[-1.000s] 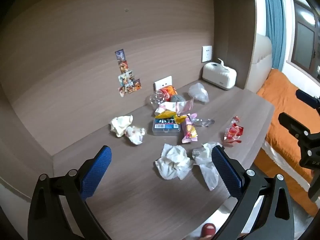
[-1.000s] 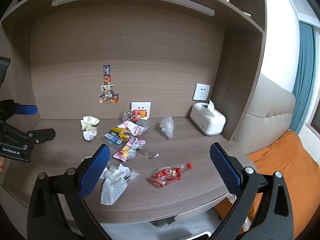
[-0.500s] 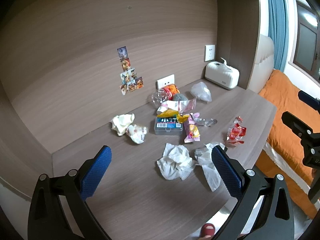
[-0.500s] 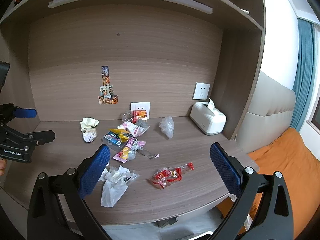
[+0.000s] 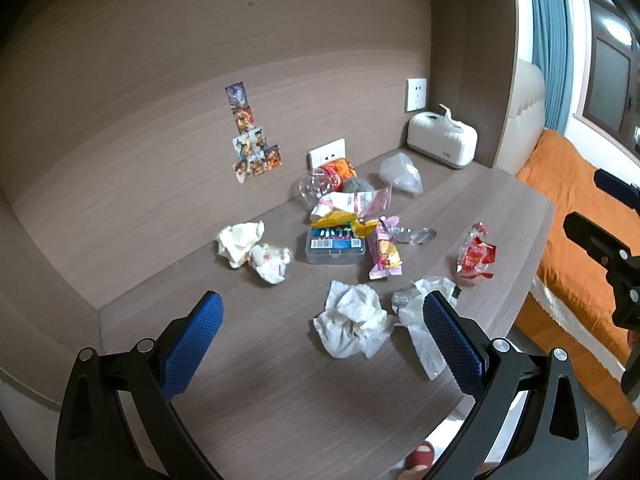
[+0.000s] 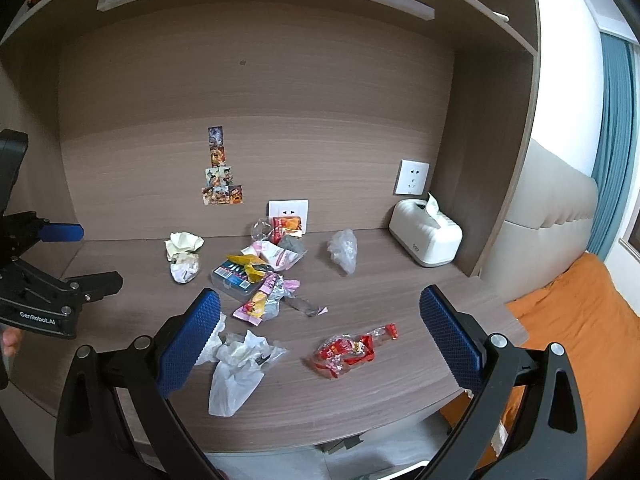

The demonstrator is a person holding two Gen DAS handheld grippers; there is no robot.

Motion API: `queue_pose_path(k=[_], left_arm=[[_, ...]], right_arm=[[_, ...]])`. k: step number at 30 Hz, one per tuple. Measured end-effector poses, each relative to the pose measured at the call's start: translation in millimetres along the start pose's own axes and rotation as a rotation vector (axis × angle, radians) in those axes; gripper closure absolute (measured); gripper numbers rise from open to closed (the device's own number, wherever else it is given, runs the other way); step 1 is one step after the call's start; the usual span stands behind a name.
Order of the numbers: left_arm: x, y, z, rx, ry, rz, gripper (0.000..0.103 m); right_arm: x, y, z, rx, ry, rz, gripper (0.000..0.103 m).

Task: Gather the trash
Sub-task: 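Approach the crumpled white tissues on the desk with both tools, then grasp a white tissue with the left tool while the right tool grasps a plastic bag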

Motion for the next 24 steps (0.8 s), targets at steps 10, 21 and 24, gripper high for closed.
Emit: queue_pose_path(k=[10, 21, 24], left_arm=[[12.8, 2.7, -1.9, 0.021, 0.034, 0.016, 0.005], [36.8, 8.3, 4.4, 0.015, 0.077, 0.029, 0.005], [47.6, 10.5, 6.7, 0.022, 0.082, 0.034, 0.005]], right_arm=[[13.9, 1.6, 6.8, 0.006, -0.006, 0.034, 0.003], [38.0, 18.4, 21.5, 0.027, -0.008, 0.089, 0.003], [49.1, 27.4, 23.9, 0.040, -0.003, 0.117, 0.003]])
Point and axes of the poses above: each gripper's, at about its wrist camera, not at the fingertips, and x roughly the way its jaws point, z to its left, y to its underside, the point moved 10 cm from there along x, roughly the way its jaws point, and after that the axes turned 13 degrees about x, right-handed, at the moved point
